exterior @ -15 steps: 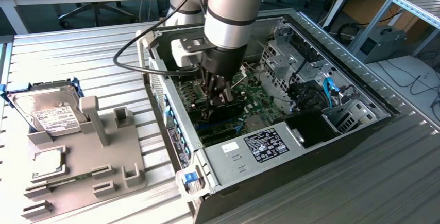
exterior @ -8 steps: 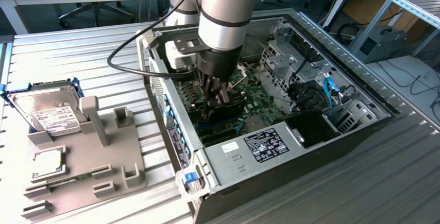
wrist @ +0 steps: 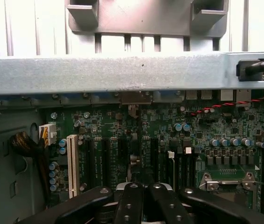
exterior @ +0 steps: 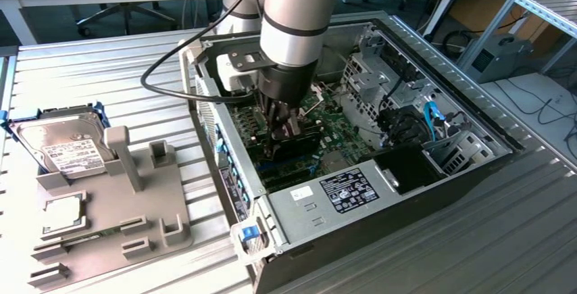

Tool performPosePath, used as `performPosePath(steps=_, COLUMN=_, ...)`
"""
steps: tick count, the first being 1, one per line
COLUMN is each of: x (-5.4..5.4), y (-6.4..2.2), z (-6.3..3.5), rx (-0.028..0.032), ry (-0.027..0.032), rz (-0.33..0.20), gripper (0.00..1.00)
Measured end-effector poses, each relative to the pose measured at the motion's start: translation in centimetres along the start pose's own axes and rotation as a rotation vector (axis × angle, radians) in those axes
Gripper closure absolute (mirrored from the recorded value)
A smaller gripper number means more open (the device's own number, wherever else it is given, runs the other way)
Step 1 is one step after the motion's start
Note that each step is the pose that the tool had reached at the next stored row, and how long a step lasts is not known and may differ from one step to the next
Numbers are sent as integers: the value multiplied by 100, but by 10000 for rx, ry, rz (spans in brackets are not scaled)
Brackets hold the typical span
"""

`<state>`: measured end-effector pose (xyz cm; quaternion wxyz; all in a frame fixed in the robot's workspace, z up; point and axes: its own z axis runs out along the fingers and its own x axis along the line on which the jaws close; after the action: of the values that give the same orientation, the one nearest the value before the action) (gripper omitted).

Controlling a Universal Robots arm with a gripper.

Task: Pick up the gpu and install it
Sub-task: 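Press down on the gpu until it lock into place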

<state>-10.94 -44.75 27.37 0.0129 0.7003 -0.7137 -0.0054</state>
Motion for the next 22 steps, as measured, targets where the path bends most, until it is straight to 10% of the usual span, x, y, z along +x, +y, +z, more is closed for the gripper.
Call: performPosePath(steps=22, x=0, y=2, z=-80, rx=2, ry=-4, rz=-1, gripper=89)
